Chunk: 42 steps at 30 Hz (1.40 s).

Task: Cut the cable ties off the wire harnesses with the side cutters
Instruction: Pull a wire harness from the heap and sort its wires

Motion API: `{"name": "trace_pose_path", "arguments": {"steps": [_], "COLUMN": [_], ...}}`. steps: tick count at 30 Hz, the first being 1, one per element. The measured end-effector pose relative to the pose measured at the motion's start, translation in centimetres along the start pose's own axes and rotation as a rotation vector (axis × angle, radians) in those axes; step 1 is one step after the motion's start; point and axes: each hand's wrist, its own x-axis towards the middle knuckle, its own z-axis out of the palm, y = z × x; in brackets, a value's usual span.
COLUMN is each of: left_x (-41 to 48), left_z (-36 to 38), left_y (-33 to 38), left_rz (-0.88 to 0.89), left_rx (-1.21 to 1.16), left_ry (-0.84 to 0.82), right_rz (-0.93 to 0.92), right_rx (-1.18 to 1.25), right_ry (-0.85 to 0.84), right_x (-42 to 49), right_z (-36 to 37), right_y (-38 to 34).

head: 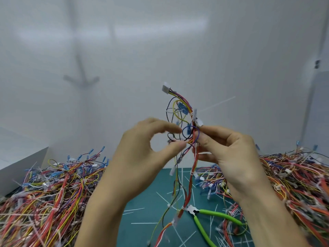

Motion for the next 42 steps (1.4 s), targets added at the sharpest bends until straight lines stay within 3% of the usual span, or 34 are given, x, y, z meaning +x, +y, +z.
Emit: {"name": "trace_pose_path", "arguments": {"steps": [2, 9, 18, 22, 27, 36, 42], "left_x": [0.0, 0.6, 0.9, 0.9, 1.1, 1.0, 0.8], "left_z": [0.7, 1.4, 1.3, 1.0, 1.4, 1.9, 0.7], "left_y": [0.1, -0.7, -2.4, -2.8, -2.2, -1.6, -2.2], "left_rz": [-0.004, -0.027, -0.267, -0.289, -0.272, -0.256, -0.333], "left_rx": [0.001, -0.228, -0.613, -0.666, -0.696, -0.701, -0.479], "left_ry": [-0.080, -0.038, 0.255, 0.325, 0.347, 0.335, 0.108], "right_rz": [-0.006, 0.001, 0.204, 0.299, 0.265, 0.100, -0.005], "right_rx": [0.012, -0.028, -0.211, -0.138, -0.218, 0.003, 0.028], "right_ry": [-0.017, -0.089, -0.170, -0.158, -0.318, -0.139, 0.004], "right_x": [-0.2, -0.2, 0.2, 0.2, -0.3, -0.8, -0.7], "right_z": [0.4, 0.2, -0.7, -0.5, 0.7, 2.8, 2.6], "right_y": [0.0, 0.0, 0.7, 0.8, 0.6, 1.1, 1.0]}}
